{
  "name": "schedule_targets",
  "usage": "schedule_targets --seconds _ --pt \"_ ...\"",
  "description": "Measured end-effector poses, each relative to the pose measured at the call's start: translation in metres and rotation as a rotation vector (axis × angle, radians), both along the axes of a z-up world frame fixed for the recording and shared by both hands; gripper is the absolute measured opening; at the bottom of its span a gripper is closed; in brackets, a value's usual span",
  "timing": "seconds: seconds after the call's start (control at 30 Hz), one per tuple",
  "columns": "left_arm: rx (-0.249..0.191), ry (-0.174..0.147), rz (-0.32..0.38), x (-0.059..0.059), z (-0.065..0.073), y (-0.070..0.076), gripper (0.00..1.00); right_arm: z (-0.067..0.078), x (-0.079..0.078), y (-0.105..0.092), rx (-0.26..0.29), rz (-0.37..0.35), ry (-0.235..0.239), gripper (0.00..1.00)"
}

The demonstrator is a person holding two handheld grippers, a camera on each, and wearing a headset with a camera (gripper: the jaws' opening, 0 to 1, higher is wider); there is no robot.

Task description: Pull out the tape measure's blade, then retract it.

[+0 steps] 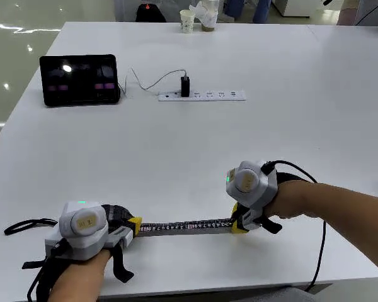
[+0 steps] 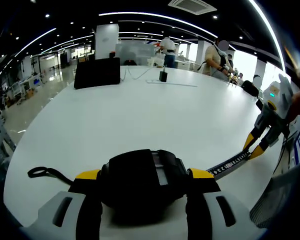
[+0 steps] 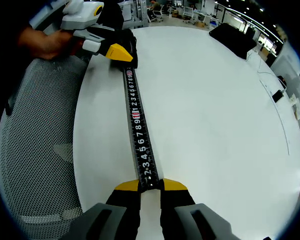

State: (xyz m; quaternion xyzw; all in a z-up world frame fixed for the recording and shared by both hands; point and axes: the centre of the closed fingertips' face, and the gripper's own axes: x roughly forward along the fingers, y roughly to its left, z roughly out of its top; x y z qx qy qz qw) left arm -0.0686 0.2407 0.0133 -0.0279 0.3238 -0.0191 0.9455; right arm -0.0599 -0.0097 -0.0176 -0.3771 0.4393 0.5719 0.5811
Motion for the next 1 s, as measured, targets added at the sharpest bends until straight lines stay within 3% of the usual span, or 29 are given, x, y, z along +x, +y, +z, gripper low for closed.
schedule_targets --seconds 0.1,1.0 --pt "0.004 0.000 -0.002 0.001 0.000 0.000 0.63 -0.001 0.000 0.003 0.010 -0.029 0.011 0.11" --pt "-0.003 -0.005 -0.001 0.000 0.000 0.001 0.63 0.000 -0.002 0.018 0.010 -0.018 -0.001 0.11"
